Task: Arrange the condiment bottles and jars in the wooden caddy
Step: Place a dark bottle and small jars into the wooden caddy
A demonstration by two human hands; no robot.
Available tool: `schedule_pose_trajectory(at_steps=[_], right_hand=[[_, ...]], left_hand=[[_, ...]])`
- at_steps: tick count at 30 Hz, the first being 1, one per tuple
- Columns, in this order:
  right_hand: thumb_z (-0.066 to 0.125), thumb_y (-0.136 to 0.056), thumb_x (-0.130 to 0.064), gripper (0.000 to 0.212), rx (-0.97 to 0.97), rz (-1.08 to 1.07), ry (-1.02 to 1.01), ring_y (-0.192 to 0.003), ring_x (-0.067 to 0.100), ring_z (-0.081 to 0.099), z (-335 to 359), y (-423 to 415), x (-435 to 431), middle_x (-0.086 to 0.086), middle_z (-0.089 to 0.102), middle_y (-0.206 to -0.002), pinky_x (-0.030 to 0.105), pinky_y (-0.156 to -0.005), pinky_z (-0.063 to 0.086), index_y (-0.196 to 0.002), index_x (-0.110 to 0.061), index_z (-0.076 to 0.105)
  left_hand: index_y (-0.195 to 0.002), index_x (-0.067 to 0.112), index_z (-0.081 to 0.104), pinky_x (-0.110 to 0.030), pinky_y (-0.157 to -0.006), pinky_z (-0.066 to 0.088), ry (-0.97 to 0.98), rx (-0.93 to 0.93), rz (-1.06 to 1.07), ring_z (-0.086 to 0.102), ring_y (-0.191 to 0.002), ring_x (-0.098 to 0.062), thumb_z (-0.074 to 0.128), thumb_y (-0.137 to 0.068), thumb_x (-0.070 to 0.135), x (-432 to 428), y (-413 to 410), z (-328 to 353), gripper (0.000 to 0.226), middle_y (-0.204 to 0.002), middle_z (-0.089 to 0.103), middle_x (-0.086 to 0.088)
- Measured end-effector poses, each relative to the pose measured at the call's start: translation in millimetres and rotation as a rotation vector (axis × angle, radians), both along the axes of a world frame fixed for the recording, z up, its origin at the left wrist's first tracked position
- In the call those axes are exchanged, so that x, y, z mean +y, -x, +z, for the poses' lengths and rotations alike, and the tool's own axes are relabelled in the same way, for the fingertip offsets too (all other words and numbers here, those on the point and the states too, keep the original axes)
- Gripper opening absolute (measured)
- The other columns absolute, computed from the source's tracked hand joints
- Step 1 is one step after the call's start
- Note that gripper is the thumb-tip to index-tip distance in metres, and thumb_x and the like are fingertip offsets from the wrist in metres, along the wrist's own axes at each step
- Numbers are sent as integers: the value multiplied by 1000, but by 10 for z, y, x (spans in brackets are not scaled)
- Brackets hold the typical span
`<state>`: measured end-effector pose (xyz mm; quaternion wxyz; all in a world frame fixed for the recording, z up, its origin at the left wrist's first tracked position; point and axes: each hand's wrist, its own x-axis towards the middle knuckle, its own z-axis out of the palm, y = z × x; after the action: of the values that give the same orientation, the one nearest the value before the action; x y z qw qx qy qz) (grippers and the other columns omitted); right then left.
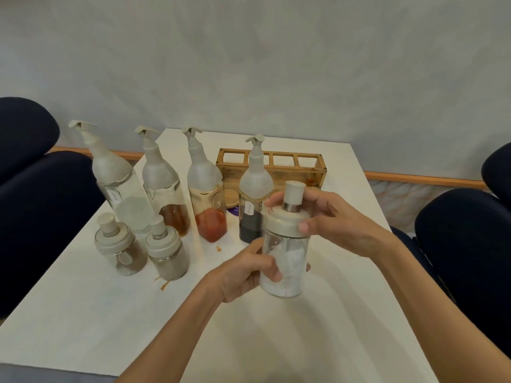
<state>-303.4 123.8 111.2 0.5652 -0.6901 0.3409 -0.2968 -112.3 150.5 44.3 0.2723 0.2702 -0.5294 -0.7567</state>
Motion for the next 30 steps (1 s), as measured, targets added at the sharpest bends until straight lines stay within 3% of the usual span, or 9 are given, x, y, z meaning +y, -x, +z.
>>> schedule_pose_trajectory(at_steps=[2, 7, 11, 15, 18, 21, 24, 26, 30], right_hand=[[78, -76, -7, 53, 10, -17, -29, -116, 13, 62, 24, 0, 24, -8, 68, -121, 23, -89, 51, -124, -19, 59], [87, -67, -33, 57, 130, -148, 60, -110, 5, 62, -78, -28, 1, -15, 67, -115, 21, -89, 52, -118, -35, 61], [74, -77, -32, 48, 80, -94, -11, -118, 5, 59, -82, 6, 25, -19, 63, -123, 19, -90, 50, -120, -46, 57], [80, -66, -41, 56, 92, -144, -2, -105, 1, 64, -141, -115, 66, -22, 67, -108, 17, -83, 52, -117, -39, 57], [79, -62, -43, 51, 1, -203, -11, -100, 19, 69, -192, -200, 92, 5, 70, -105, 35, -86, 56, -107, -23, 65], [78, -68, -27, 40, -199, -54, -103, -103, 35, 69, -189, -206, 92, 18, 69, -99, 40, -82, 57, -102, -10, 66], [84, -67, -33, 47, -275, 87, -191, -108, 40, 65, -164, -197, 43, 13, 69, -101, 42, -85, 55, -104, -10, 66], [80, -70, -37, 48, -178, 34, -155, -106, 36, 66, -157, -228, 34, 11, 71, -101, 41, -87, 55, -108, -11, 65], [77, -72, -50, 37, 209, -182, 35, -92, 2, 68, -124, -152, 12, -18, 71, -92, 14, -73, 52, -102, -33, 63]], left_hand=[[-124, 11, 52, -34, -91, 50, 9, -14, 32, 64, -104, -23, 64, -50, 15, -3, -3, 1, 75, -103, 67, -10], [-117, 18, 58, -35, -92, 50, 12, -61, 98, 64, -104, -22, 63, -49, 17, 4, -7, -64, 68, -103, 70, -8], [-114, 21, 60, -32, -90, 50, 8, -81, 122, 64, -105, -22, 65, -48, 19, 5, -21, -80, 66, -104, 69, -6], [-123, 22, 56, -32, -91, 51, 32, -110, 163, 60, -113, -26, 73, -51, 27, 23, 12, -59, 73, -111, 66, -6], [-121, 15, 57, -35, -87, 53, 48, -82, 132, 66, -100, -23, 78, -58, 31, 54, 77, -14, 69, -99, 69, -4], [-113, 7, 54, -33, -75, 54, -21, 49, 11, 67, -83, -23, 73, -62, 28, 104, 112, 42, 59, -87, 67, -10], [-106, 7, 58, -31, -73, 53, -80, 134, -87, 66, -79, -23, 82, -58, 40, 108, 118, 46, 63, -85, 67, -11], [-105, 8, 60, -32, -74, 53, -78, 96, -26, 66, -80, -23, 81, -58, 37, 95, 108, 55, 60, -86, 67, -11], [-110, 15, 62, -43, -92, 53, 74, -179, 194, 67, -98, -27, 76, -58, 36, 41, 33, -9, 58, -96, 70, -11]])
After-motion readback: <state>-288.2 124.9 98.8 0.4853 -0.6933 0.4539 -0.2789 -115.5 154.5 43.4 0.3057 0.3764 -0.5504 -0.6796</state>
